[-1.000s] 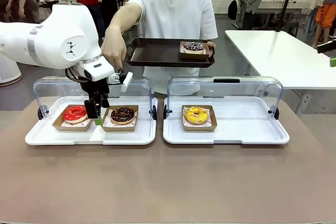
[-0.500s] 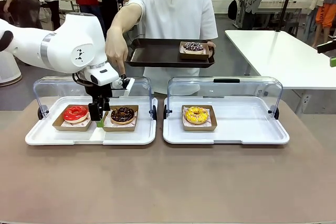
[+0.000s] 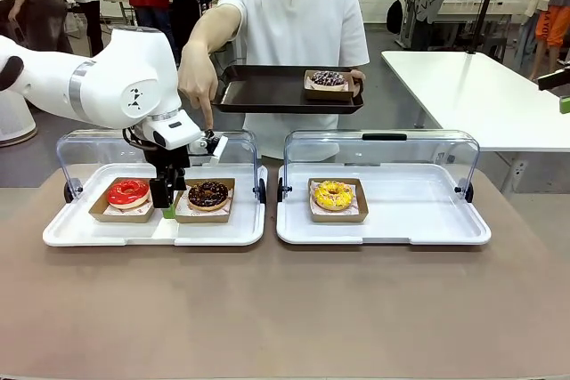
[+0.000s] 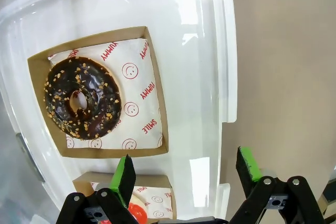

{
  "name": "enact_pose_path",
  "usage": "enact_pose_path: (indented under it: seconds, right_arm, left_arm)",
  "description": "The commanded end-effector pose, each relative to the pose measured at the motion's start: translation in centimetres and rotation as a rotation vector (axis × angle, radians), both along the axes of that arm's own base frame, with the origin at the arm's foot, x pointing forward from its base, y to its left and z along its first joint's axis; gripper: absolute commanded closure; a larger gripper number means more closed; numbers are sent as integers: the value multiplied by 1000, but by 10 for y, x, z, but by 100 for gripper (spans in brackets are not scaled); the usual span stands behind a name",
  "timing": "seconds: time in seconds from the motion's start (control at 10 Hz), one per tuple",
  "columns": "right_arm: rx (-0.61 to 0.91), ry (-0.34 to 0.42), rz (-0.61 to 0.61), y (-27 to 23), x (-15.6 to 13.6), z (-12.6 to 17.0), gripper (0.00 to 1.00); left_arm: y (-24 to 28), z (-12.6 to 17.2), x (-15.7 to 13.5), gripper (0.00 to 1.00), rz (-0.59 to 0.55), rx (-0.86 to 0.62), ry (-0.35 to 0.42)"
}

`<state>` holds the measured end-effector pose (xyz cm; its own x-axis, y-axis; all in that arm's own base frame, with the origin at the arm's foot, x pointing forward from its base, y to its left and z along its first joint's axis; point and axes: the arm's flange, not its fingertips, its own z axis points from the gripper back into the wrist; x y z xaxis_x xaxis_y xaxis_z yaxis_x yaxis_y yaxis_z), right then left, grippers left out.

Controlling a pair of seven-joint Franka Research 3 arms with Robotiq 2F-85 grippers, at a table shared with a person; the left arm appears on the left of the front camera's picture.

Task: Provide the desired donut to the person.
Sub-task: Pick up and lift the Paper togo box containing the Donut pointed at by the person.

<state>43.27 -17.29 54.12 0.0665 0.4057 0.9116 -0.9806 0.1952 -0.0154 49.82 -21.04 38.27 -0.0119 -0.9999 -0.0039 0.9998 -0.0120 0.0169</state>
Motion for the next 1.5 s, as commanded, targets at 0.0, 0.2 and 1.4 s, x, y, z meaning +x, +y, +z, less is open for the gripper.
enact_pose_path:
  seconds: [0.0, 0.2, 1.4]
  right_arm:
    - [0, -3, -5, 2, -2, -1, 0]
    - [0, -3, -5, 2, -2, -1, 0]
    - [0, -3, -5, 2, -2, -1, 0]
  left_arm:
    - [-1, -7, -2, 0, 10, 31, -40]
    - [-4, -13, -4, 0, 13, 44, -54]
    - [1, -48, 7, 0, 59, 12, -45]
